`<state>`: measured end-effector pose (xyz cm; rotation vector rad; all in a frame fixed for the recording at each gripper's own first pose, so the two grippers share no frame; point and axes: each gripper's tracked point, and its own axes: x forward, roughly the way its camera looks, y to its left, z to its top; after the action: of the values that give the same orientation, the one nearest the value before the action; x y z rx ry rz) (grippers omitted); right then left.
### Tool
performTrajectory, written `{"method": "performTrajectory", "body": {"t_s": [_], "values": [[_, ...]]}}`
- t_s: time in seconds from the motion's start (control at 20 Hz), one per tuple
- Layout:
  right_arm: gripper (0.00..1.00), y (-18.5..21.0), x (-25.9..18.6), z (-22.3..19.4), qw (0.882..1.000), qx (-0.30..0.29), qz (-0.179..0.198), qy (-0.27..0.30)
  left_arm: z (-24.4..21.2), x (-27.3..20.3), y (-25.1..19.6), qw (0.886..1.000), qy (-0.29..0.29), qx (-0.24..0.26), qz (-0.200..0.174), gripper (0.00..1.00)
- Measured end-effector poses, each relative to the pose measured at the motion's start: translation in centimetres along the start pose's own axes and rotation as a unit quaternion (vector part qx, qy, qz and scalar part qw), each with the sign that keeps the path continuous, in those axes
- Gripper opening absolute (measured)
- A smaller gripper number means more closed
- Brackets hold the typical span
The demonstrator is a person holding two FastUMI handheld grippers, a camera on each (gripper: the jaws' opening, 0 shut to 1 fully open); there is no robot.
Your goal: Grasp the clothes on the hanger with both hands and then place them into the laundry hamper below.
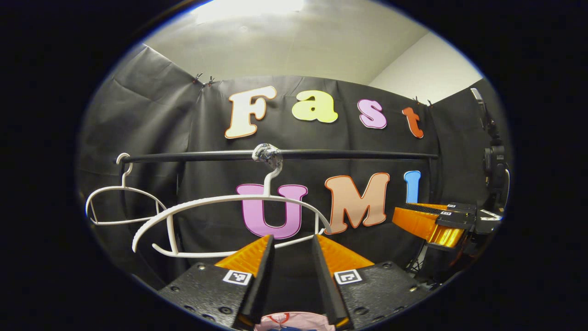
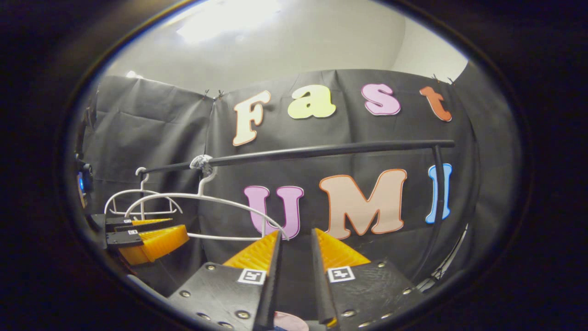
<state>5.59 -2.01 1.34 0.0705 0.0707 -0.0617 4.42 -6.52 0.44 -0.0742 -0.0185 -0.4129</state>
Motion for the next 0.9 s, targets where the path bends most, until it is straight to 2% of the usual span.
{"method": "performTrajectory", "body": {"t_s": [0.05,0.1,0.15,0.2,0.25,0.35,0.5,0.6,0.7,0.75,0.9], "values": [[0.36,-0.2,0.0,0.2,1.0,0.001,-0.002,-0.003,0.2,0.0,-0.1,1.0,-0.002,-0.001,-0.001,0.53],[0.46,-0.2,-0.1,0.4,1.0,0.002,-0.002,-0.006,0.3,0.0,-0.2,1.0,-0.004,-0.002,-0.003,0.58],[0.41,-0.1,-0.1,0.6,1.0,0.002,-0.001,-0.008,0.5,0.0,-0.4,1.0,-0.006,-0.004,-0.004,0.58],[0.49,-0.2,-0.4,0.7,1.0,0.002,0.0,-0.009,0.6,-0.1,-0.5,1.0,-0.007,-0.005,-0.005,0.61],[0.51,-0.1,-0.3,0.8,1.0,0.004,0.001,-0.01,0.6,-0.1,-0.7,1.0,-0.008,-0.006,-0.006,0.64],[0.65,-0.1,-0.5,1.1,1.0,0.005,0.002,-0.011,0.7,-0.1,-0.8,1.0,-0.008,-0.005,-0.007,0.71],[0.86,-0.2,-0.6,1.4,1.0,0.006,0.0,-0.016,0.9,-0.3,-0.6,1.0,-0.012,-0.002,-0.003,0.94],[1.0,-0.4,-0.7,1.5,1.0,0.006,-0.002,-0.02,1.3,-0.3,-0.6,1.0,-0.017,-0.004,0.0,0.98],[0.92,-1.8,-1.3,2.5,1.0,0.009,-0.003,-0.021,1.5,-0.4,-0.5,1.0,-0.021,-0.004,0.003,0.97],[0.97,-2.0,-1.4,2.5,1.0,0.01,-0.002,-0.021,1.5,-0.4,-0.4,1.0,-0.022,-0.003,0.005,0.97],[0.97,-2.3,-1.8,2.1,1.0,0.011,-0.002,-0.023,1.6,-0.4,-0.2,1.0,-0.023,-0.002,0.007,0.97]]}}
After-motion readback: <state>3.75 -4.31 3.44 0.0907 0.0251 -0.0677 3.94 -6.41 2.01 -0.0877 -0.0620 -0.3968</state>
